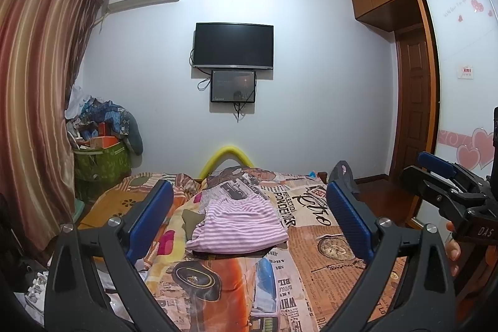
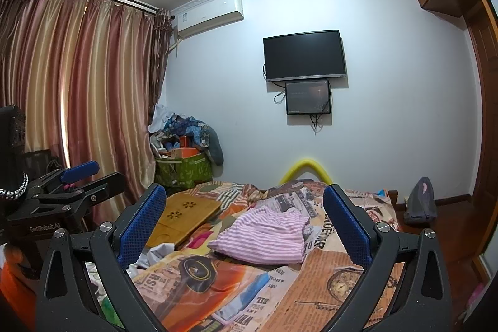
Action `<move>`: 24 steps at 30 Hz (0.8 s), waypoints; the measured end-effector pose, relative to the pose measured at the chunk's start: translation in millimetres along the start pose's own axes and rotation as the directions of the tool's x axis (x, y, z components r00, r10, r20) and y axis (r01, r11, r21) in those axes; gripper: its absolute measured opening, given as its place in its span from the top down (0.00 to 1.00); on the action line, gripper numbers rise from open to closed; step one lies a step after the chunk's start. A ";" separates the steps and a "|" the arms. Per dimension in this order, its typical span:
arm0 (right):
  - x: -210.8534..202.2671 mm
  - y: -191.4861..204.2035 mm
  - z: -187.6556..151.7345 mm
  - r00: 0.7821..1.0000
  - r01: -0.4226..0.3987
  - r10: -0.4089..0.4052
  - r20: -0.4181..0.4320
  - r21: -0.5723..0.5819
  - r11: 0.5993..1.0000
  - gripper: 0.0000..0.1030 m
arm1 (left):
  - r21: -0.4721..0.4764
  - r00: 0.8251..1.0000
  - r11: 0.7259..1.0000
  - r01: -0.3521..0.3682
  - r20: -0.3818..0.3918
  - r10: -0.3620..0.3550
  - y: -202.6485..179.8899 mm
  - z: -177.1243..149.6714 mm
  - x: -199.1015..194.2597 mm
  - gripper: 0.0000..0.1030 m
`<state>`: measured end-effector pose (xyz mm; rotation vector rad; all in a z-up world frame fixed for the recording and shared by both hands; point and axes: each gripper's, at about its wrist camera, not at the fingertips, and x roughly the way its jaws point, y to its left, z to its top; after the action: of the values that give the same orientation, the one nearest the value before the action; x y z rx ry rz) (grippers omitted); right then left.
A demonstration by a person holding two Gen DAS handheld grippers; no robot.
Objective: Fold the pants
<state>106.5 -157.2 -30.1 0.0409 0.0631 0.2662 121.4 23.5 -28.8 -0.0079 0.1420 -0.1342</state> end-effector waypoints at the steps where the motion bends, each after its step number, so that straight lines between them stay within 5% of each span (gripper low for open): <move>1: -0.1 -0.1 -0.1 1.000 0.000 0.000 0.000 0.001 1.000 0.02 | 0.000 1.000 1.000 0.000 0.000 0.000 0.2 -0.8 -0.1 0.03; 24: -2.4 0.6 -2.8 1.000 0.001 -0.001 -0.009 0.002 1.000 0.02 | -0.005 1.000 1.000 0.004 -0.009 -0.004 1.1 -2.3 1.1 0.03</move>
<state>103.9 -157.1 -32.7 0.0415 0.0727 0.2656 122.2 24.4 -31.2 -0.0124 0.1515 -0.1381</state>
